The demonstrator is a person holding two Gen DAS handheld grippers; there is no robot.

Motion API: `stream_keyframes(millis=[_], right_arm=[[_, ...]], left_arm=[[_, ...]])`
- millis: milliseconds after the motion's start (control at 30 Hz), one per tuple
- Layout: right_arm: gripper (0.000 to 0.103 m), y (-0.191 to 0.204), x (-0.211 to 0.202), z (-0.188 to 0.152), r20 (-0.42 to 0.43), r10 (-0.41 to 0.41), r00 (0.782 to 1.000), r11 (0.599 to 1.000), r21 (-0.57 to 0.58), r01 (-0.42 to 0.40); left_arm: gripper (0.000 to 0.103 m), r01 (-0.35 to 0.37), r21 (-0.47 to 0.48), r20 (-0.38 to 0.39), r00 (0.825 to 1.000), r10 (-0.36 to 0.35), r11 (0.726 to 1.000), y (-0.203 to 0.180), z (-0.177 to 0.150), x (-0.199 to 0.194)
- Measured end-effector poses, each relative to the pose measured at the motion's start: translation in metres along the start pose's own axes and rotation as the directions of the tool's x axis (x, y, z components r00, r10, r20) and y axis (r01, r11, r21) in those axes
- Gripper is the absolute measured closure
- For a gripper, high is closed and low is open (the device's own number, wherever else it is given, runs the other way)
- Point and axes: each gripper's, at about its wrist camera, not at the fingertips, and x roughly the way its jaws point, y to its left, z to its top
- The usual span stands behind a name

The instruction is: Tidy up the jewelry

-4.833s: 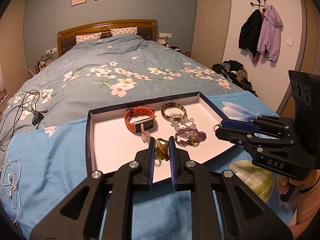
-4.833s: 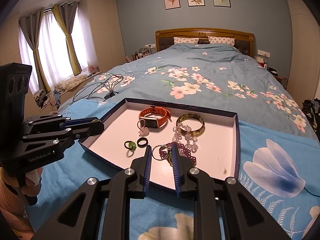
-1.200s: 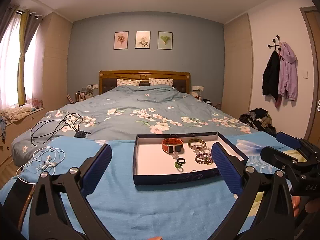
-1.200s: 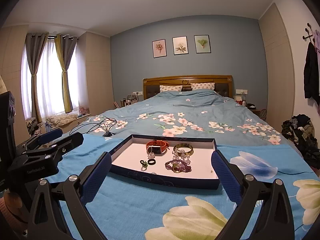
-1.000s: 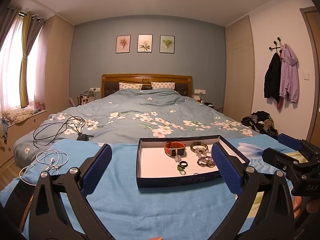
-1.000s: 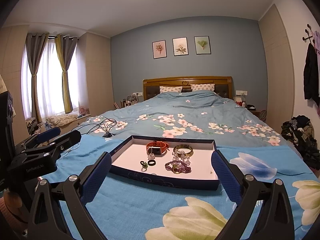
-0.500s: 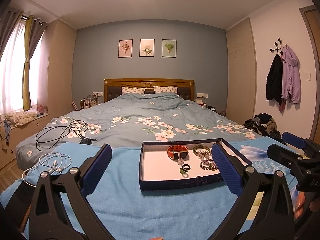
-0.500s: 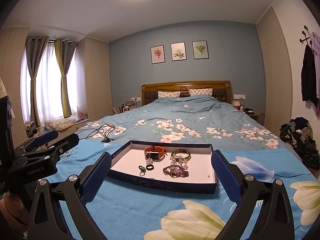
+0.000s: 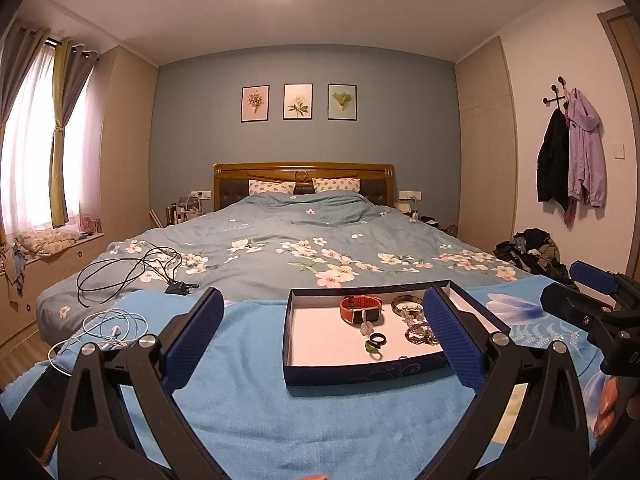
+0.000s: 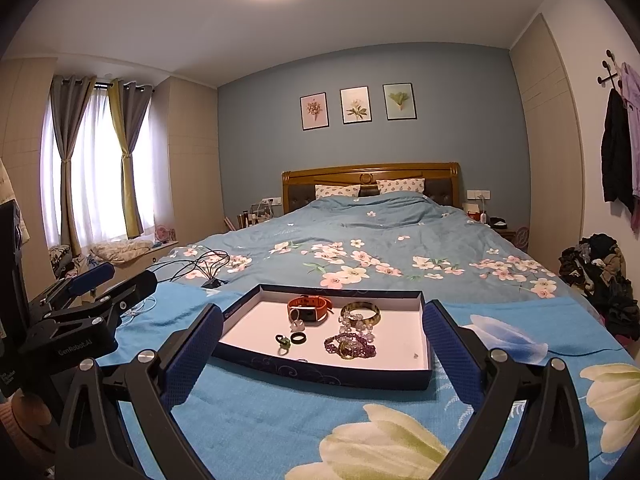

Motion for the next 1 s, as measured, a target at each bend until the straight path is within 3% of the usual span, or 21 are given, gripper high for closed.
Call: stream_keyframes(millis=[1000], right_arm=[[0.007,-0.0035,0.0033,0.003,0.0,0.007,1.0,1.0,0.007,-0.007]], left_arm=[[0.005,-0.005,0.006,0.009,1.0,0.005,1.0,-0.0005,0.0009,0.0002]])
